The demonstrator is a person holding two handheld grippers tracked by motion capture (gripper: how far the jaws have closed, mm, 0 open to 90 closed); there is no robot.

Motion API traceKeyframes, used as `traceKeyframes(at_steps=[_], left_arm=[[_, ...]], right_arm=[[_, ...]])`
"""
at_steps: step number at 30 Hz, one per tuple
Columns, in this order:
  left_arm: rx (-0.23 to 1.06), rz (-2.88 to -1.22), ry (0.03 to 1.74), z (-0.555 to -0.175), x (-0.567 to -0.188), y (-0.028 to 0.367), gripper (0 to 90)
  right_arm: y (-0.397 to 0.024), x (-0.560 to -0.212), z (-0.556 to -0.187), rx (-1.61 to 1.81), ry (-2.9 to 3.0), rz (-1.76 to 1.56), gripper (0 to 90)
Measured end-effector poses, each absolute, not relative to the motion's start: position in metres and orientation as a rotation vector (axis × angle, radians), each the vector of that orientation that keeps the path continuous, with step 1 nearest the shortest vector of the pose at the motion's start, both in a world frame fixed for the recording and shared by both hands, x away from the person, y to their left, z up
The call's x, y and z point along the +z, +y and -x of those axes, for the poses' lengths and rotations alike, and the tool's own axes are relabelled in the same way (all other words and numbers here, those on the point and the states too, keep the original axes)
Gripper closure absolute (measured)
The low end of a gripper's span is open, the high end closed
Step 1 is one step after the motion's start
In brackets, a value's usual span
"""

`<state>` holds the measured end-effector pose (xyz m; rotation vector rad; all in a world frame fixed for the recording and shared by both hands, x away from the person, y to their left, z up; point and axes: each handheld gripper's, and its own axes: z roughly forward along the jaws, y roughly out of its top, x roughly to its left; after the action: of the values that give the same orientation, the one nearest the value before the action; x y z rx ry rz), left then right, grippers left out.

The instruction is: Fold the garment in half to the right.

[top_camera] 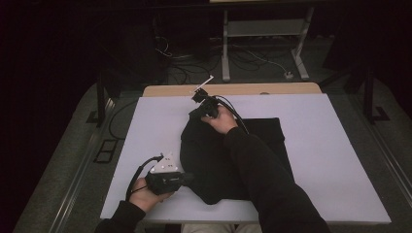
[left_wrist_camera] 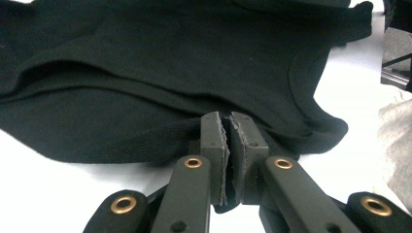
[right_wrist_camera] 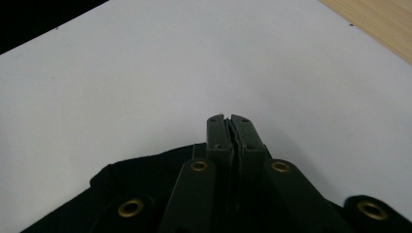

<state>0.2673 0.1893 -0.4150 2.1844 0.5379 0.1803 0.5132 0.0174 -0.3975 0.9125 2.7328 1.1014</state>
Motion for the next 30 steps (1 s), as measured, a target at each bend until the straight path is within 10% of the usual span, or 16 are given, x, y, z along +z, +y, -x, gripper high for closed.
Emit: traceKeyframes(at_steps=[30], left_arm=[[0.185, -2.161, 0.519, -0.265, -0.399, 0.169, 83.2]], right_arm=[[-0.051, -0.369, -0.504, 1.167, 2.606, -1.012, 86.1]])
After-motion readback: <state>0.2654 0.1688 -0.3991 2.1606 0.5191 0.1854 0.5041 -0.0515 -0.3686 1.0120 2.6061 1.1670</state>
